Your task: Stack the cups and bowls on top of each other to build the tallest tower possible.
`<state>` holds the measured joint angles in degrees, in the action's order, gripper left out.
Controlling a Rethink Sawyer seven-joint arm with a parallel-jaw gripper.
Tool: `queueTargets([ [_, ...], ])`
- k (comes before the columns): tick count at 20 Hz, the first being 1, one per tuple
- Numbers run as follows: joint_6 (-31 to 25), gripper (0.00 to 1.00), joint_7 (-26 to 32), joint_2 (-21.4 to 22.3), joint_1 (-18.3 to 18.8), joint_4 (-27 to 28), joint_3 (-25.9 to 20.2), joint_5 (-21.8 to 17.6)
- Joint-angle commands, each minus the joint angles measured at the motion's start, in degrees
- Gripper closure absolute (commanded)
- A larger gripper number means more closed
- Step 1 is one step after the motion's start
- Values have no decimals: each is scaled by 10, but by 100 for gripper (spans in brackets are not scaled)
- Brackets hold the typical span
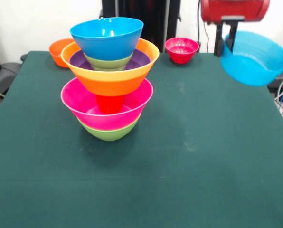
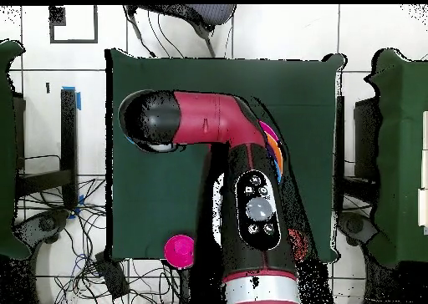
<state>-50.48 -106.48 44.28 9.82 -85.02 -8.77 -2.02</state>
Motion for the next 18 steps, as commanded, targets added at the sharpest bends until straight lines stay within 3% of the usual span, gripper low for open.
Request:
queueTargets([
  [1, -145, 100, 120, 36, 5, 3, -101, 5],
  [4, -156, 100, 92, 46, 8, -5, -112, 24],
  [10, -186, 100, 61, 58, 0, 10, -115, 21],
  [18, -203, 100, 121, 60, 50, 10, -139, 4],
])
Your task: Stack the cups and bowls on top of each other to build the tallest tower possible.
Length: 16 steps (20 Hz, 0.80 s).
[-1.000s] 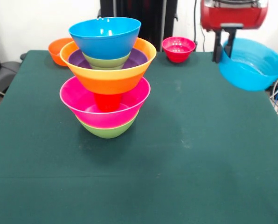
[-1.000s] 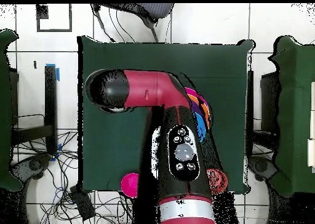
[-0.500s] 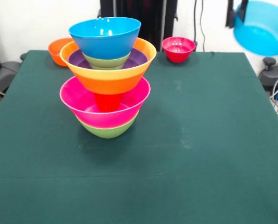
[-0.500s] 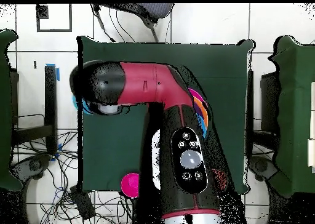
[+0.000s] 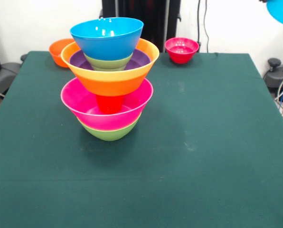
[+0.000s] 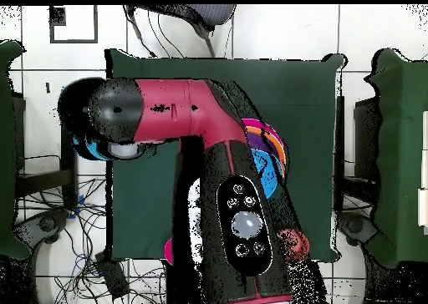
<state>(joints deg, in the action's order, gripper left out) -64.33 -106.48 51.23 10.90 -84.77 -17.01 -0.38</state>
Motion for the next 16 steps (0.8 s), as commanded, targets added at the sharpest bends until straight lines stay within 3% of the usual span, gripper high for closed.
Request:
queueTargets([
  [1, -70, 100, 128, -9, 47, 12, -60, -16],
  [8, -123, 100, 164, -13, 90, 55, -99, -34],
  [16, -153, 100, 204, 12, 148, 66, -141, -46],
])
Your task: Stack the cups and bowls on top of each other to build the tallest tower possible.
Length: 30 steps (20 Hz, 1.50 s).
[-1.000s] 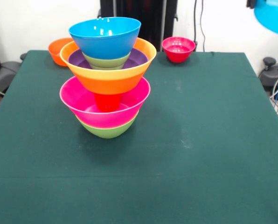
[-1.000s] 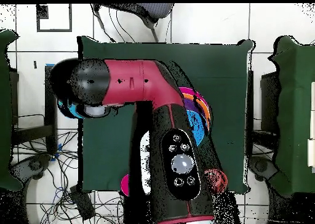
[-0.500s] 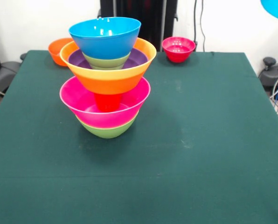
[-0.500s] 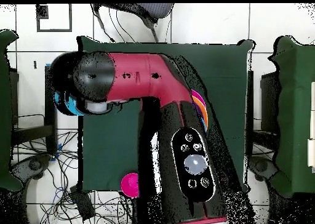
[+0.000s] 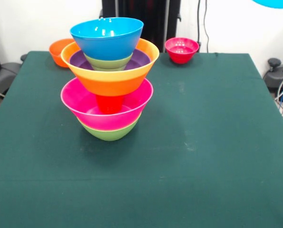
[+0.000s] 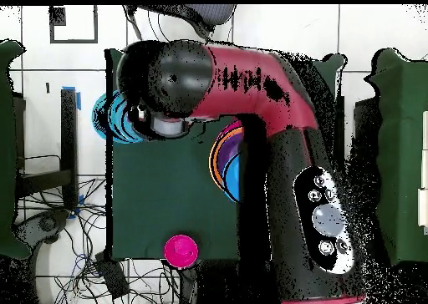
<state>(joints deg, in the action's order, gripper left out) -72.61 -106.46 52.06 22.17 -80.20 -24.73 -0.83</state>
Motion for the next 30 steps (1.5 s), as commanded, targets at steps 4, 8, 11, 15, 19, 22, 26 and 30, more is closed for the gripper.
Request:
queueTargets([
  [4, -78, 100, 214, 15, 66, 9, -84, -36],
  [8, -96, 100, 232, 14, 90, 16, -108, -41],
  [11, -115, 100, 236, 3, 97, 41, -121, -57],
  [15, -132, 100, 256, -11, 113, 66, -137, -82],
  [19, -156, 100, 286, -5, 132, 75, -148, -106],
  [22, -175, 100, 310, -3, 149, 87, -154, -127],
  [26, -191, 100, 328, 10, 170, 99, -163, -143],
  [30, -178, 100, 334, 36, 201, 70, -170, -127],
])
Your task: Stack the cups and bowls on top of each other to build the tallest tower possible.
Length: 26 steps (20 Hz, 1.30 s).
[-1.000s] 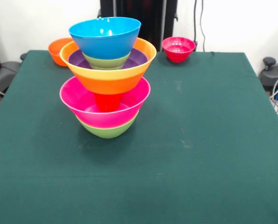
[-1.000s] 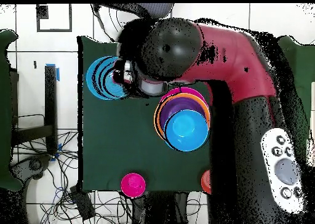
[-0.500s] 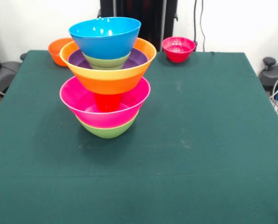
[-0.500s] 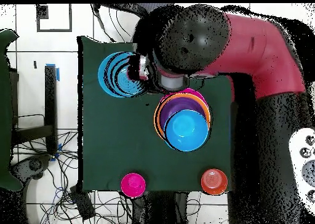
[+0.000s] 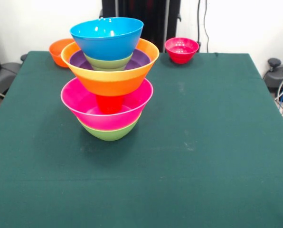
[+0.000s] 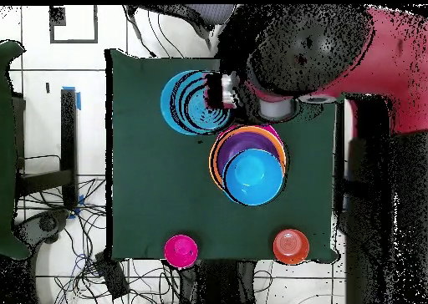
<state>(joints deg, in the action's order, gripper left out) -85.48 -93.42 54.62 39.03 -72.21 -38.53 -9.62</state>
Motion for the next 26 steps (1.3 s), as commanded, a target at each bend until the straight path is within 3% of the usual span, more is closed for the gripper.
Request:
queueTargets([
  [1, -47, 100, 206, 16, 40, -18, -34, -36],
  [6, -34, 100, 226, 36, 74, -40, -51, -24],
  [11, -23, 100, 262, 93, 134, -94, -62, 0],
  [19, -4, 100, 298, 186, 235, -198, -86, 82],
  [26, 17, 100, 329, 201, 275, -215, -105, 77],
])
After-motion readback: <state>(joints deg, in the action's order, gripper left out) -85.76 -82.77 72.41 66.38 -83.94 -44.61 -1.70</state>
